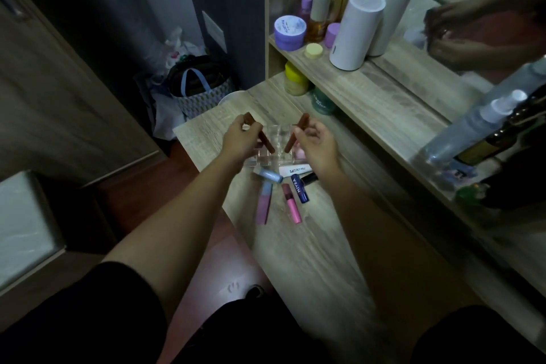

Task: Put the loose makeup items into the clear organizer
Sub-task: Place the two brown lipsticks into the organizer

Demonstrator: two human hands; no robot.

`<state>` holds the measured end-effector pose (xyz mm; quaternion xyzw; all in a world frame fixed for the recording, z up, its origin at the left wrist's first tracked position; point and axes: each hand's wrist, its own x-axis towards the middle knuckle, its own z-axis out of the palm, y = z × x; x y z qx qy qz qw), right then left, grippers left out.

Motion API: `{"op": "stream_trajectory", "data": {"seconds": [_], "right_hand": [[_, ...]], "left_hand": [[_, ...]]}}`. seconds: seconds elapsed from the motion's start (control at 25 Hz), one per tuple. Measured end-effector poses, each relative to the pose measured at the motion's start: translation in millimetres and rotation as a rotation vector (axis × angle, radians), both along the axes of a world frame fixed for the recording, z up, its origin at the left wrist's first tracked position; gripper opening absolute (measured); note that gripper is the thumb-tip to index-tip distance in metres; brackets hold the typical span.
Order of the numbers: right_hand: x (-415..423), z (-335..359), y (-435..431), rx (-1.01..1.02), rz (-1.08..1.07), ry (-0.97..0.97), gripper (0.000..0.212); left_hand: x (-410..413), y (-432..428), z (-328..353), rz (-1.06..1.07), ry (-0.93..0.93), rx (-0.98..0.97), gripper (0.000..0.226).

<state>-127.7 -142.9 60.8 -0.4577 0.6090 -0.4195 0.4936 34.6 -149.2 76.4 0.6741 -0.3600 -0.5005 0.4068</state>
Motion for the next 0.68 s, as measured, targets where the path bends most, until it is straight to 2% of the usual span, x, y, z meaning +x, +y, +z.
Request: {"op": "stream_trajectory", "data": {"seconds": [0.12,0.28,0.68], "right_hand": [[11,-1,-25,-0.058,-0.019,0.04,0.022],[19,-12,-41,-0.077,0.04,0.088,0.022],[29,-40,-57,-0.051,0.201,0.312,0.03]], "left_hand": [[11,-24,-1,-0.085,-0.3,-0.113,0.02],[12,-38,-5,-0.218,-0.524,-0.243,0.023],[16,-46,-35,-0.359,-0.671,-0.257,0.026]]}}
